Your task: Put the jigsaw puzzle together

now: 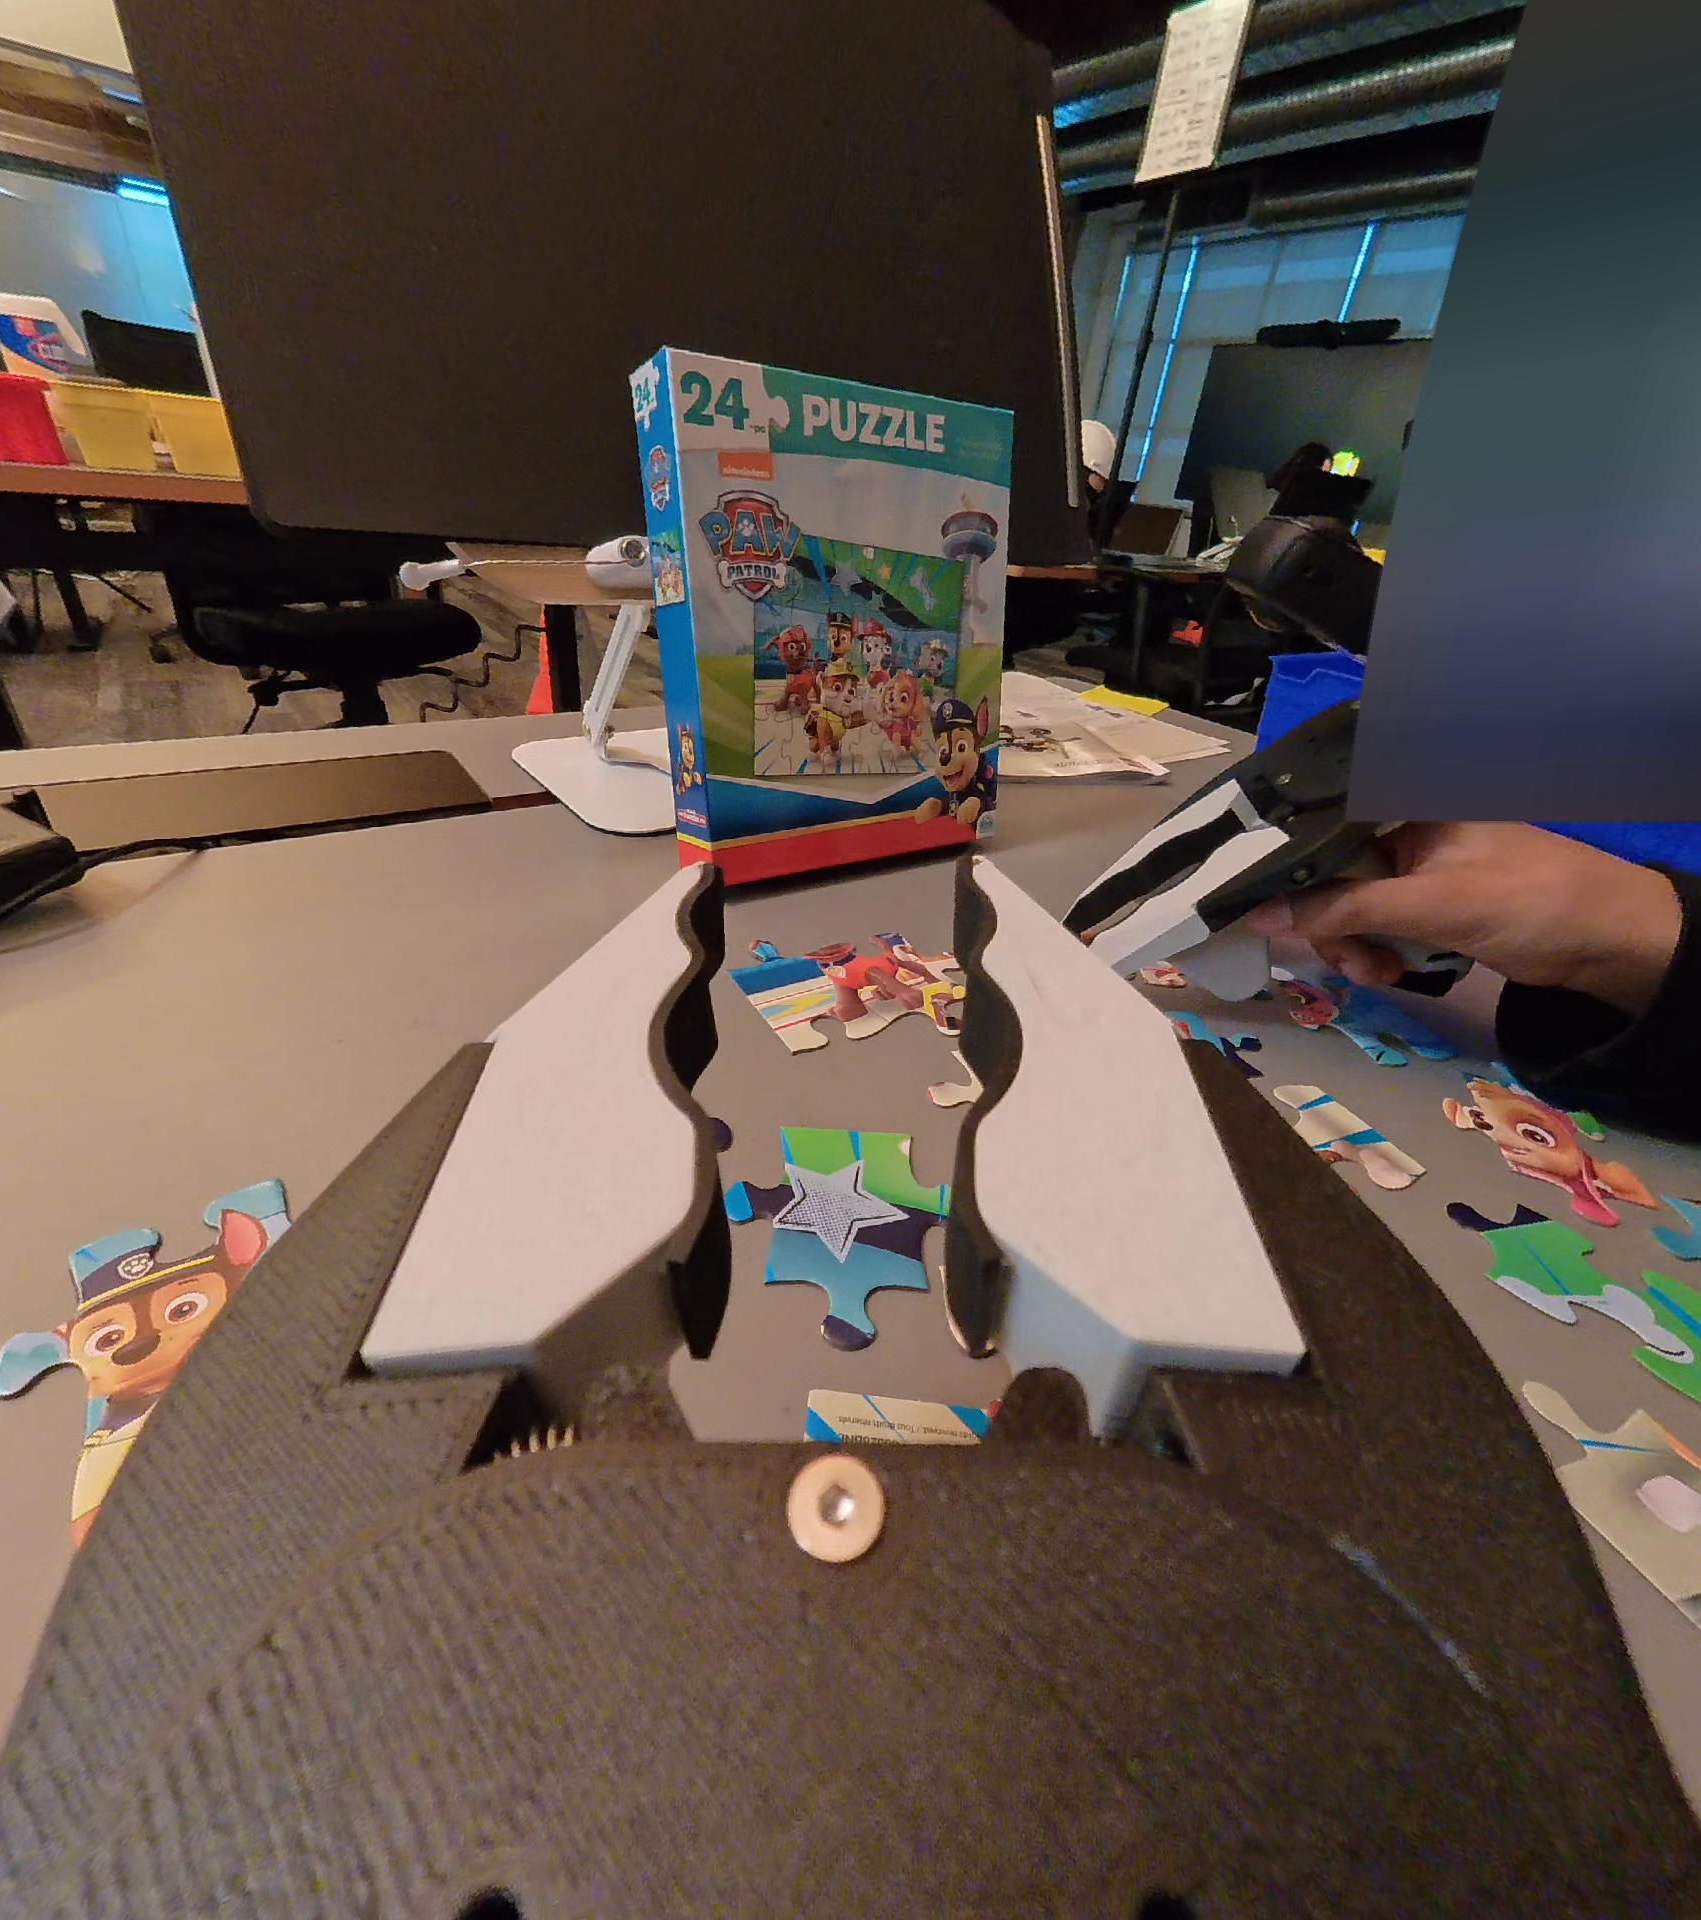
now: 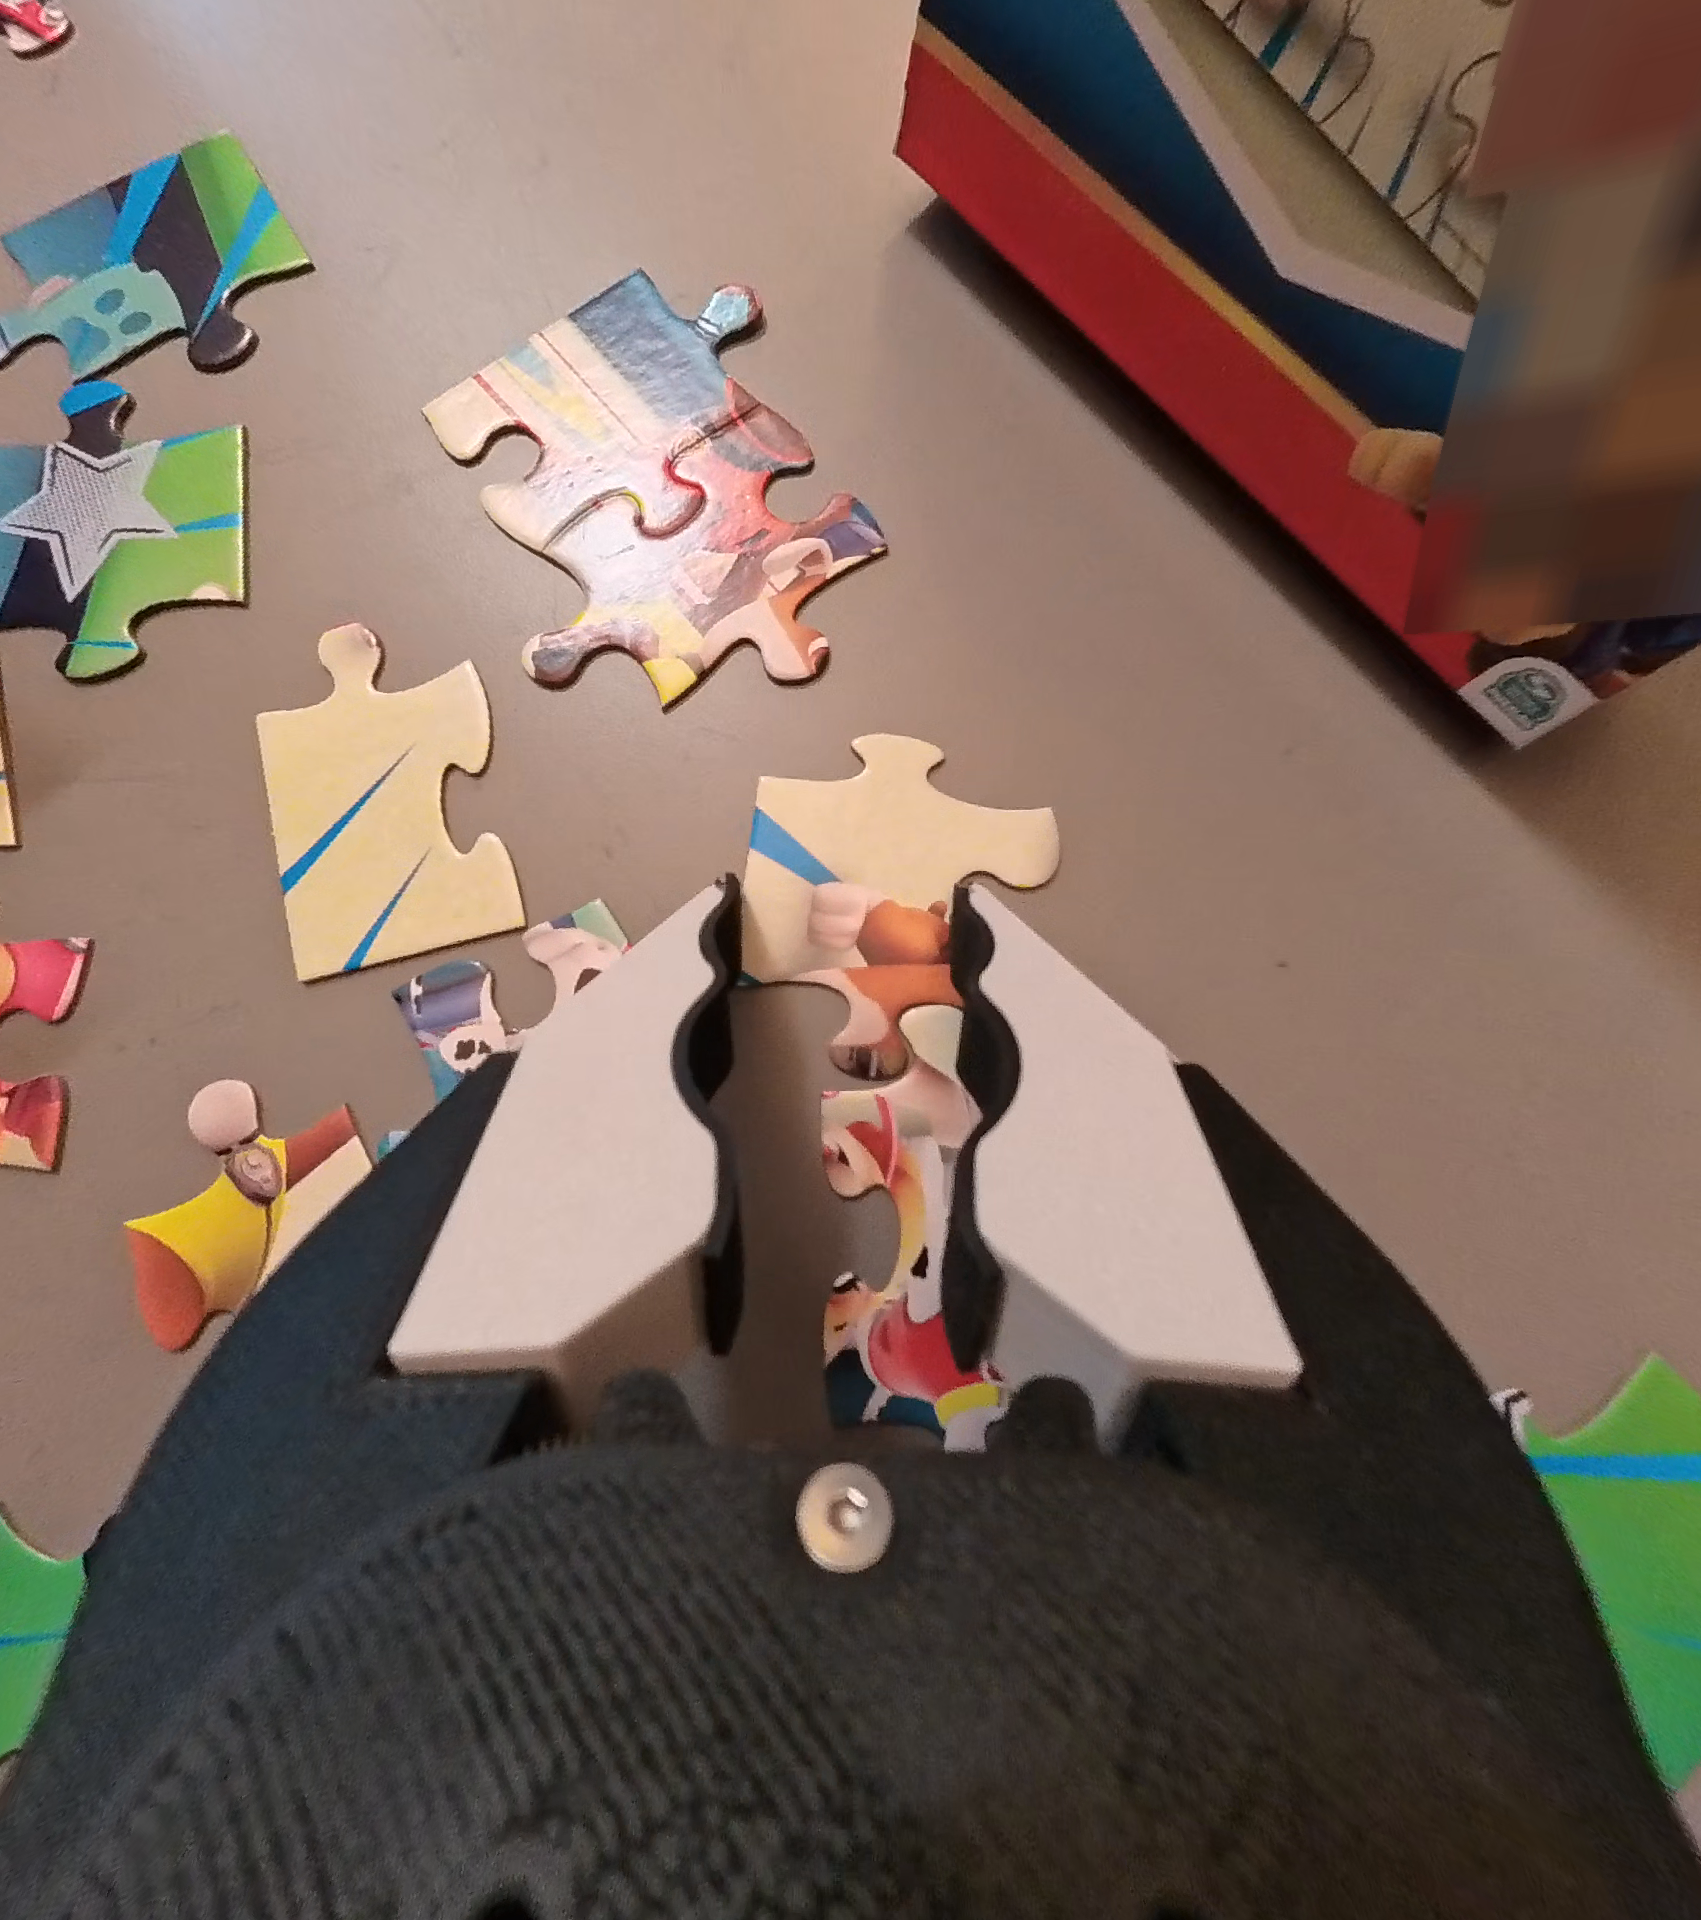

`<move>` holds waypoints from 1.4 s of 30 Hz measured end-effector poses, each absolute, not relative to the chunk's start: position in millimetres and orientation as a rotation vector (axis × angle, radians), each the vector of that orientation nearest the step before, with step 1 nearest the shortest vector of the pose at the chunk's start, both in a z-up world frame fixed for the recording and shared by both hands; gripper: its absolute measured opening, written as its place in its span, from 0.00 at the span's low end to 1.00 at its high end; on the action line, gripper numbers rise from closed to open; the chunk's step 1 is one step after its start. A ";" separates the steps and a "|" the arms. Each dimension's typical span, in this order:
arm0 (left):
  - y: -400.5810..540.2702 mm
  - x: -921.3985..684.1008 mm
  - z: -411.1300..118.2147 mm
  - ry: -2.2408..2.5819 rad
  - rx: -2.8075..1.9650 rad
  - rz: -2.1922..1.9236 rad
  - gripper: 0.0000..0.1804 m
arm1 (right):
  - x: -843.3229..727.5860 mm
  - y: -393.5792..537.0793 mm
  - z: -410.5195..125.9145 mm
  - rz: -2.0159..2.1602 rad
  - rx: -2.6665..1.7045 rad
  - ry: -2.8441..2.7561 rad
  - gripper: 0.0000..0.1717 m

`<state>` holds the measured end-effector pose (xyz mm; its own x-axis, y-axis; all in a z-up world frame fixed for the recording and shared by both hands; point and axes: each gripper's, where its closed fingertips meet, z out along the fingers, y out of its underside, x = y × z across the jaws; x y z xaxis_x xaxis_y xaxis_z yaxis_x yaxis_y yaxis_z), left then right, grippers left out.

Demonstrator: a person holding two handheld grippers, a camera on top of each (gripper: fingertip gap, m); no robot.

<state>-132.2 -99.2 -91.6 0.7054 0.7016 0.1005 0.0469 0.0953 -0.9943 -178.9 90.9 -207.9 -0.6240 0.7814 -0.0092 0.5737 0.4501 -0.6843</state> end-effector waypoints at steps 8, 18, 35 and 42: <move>-99.8 -132.5 -91.5 -0.672 -1.410 0.546 0.24 | -178.9 92.6 -194.0 1.030 -1.163 -2.361 0.17; -100.0 -132.6 -91.4 -0.672 -1.409 0.546 0.24 | -184.1 99.3 -208.5 0.919 -1.208 -2.364 0.25; -102.9 -132.0 -88.3 -0.684 -1.391 0.548 0.24 | -157.4 63.1 -150.8 1.320 -0.957 -2.355 0.23; -40.9 -93.2 -89.1 -0.796 -1.482 -0.019 0.25 | -98.3 24.0 -103.5 1.596 -0.385 -2.323 0.23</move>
